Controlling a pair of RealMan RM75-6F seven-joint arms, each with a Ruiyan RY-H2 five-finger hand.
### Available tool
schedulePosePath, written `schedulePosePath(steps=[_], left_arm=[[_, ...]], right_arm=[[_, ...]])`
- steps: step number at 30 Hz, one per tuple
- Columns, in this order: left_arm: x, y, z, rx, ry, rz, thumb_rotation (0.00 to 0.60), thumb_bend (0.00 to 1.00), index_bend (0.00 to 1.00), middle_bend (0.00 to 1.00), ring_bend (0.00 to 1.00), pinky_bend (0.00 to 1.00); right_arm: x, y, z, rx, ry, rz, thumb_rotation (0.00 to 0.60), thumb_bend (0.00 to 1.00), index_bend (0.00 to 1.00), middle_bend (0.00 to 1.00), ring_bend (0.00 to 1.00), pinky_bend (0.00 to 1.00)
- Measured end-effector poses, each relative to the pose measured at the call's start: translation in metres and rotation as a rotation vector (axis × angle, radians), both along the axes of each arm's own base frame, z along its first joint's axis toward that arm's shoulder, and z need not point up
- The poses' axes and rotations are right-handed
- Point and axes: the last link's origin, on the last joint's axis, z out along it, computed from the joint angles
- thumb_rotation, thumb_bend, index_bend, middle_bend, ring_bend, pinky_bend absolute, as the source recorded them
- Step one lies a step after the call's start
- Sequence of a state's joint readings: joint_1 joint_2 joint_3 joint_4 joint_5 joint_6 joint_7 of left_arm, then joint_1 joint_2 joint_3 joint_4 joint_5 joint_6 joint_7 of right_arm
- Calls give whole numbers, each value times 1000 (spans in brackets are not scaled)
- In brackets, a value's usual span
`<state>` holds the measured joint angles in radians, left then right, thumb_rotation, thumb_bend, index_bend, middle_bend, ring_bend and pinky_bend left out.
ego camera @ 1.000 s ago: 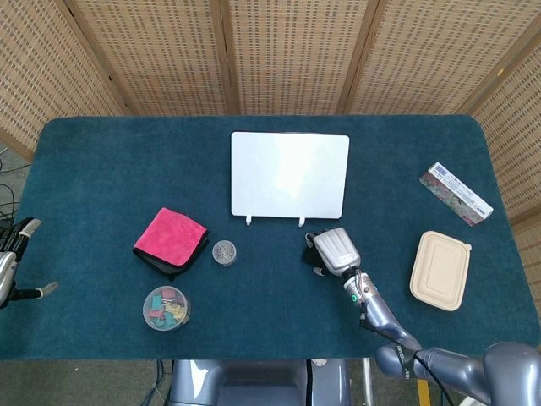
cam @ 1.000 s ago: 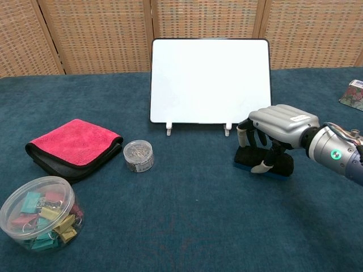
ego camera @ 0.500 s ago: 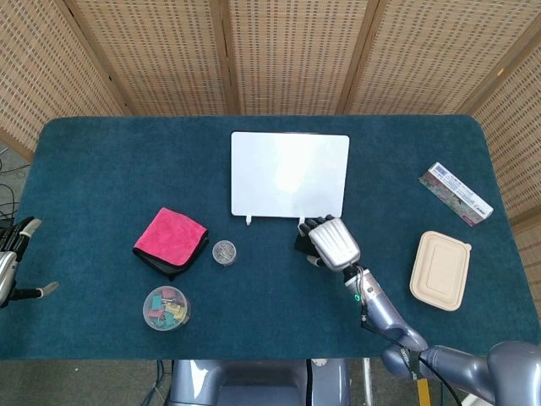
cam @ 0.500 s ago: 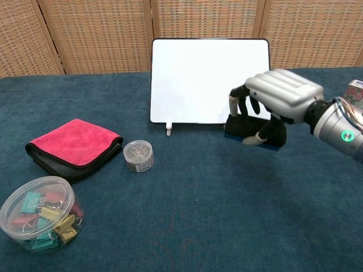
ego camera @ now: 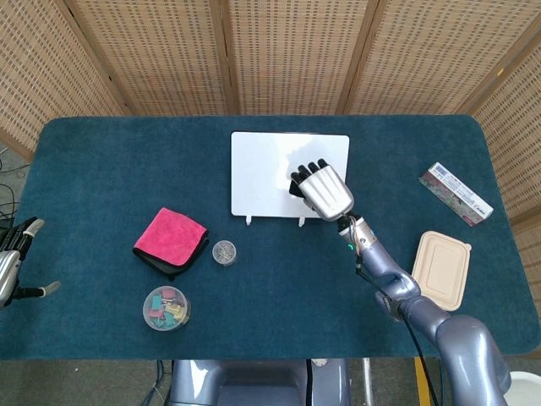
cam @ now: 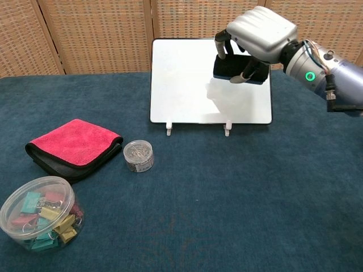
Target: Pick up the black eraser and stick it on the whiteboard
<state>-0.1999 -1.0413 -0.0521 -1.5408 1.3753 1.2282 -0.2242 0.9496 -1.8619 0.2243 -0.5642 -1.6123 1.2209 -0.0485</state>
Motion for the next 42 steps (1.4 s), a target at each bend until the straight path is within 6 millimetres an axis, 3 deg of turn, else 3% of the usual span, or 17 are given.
schedulePosePath(steps=[5, 15, 31, 32, 34, 36, 37, 39, 42], left_arm=[[-2, 2, -1, -3, -1, 11, 600, 0, 0, 0, 0, 0], [-3, 5, -3, -12, 0, 20, 600, 0, 0, 0, 0, 0], [-5, 6, -2, -10, -5, 30, 600, 0, 0, 0, 0, 0], [-6, 6, -2, -9, -5, 30, 600, 0, 0, 0, 0, 0], [-6, 6, -1, -9, -7, 31, 600, 0, 0, 0, 0, 0], [-6, 6, -1, -8, -8, 32, 600, 0, 0, 0, 0, 0], [-6, 6, 0, -7, -8, 33, 600, 0, 0, 0, 0, 0], [-7, 6, 0, -7, -7, 32, 600, 0, 0, 0, 0, 0], [-6, 6, -1, -9, -7, 30, 600, 0, 0, 0, 0, 0]], right_arm=[[13, -8, -15, 11, 5, 1, 600, 311, 496, 585, 565, 564], [22, -2, -45, 69, -12, -19, 600, 311, 496, 585, 565, 564], [25, -6, -62, 56, 39, -80, 600, 287, 504, 569, 570, 564], [24, -6, -62, 53, 41, -86, 600, 267, 495, 528, 549, 563], [22, -7, -63, 48, 49, -106, 600, 180, 387, 359, 412, 500], [18, -9, -65, 50, 48, -143, 600, 37, 164, 119, 154, 325], [17, -10, -65, 49, 46, -159, 600, 4, 91, 52, 65, 252], [15, -10, -65, 40, 44, -173, 600, 0, 42, 11, 5, 199], [14, -8, -64, 30, 35, -170, 600, 0, 39, 18, 0, 195]])
